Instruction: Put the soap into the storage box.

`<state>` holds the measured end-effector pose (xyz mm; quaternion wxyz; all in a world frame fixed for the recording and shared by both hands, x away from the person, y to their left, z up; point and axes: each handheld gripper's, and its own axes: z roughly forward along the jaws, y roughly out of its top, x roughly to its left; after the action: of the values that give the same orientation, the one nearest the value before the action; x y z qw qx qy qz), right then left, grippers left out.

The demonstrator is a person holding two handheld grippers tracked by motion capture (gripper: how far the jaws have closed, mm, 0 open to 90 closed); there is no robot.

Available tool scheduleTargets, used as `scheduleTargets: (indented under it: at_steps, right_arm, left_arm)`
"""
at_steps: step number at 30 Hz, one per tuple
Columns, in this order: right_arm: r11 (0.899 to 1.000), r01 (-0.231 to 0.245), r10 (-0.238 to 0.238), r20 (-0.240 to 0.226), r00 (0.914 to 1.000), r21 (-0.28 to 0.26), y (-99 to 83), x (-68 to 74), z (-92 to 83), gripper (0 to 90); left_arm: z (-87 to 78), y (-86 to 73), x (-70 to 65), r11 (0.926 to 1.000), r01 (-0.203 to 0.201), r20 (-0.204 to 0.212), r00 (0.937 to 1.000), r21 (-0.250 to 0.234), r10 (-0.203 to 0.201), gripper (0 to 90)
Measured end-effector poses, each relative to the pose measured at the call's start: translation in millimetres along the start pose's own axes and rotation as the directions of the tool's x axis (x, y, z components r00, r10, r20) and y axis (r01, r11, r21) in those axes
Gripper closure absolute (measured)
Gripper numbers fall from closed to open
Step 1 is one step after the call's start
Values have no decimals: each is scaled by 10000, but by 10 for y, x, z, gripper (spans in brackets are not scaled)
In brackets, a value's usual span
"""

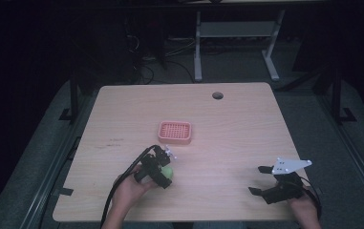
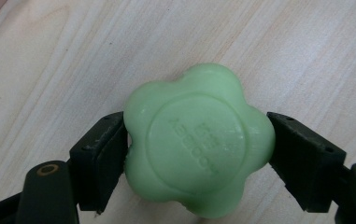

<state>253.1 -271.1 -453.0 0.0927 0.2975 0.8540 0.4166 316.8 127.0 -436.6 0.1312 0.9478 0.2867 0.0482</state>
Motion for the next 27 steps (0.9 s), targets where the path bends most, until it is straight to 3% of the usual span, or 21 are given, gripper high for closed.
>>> scheduleTargets:
  at_steps: [18, 27]
  right_arm:
    - [10000, -29, 29, 20, 10000, -4, -4, 4, -5, 138]
    - [10000, -37, 37, 16, 10000, -8, -6, 3, -7, 138]
  left_arm:
    - [24, 7, -8, 10000, 3, -5, 10000, 96, -3, 260]
    - [26, 1, -53, 10000, -37, -317, 9995, 31, 38, 265]
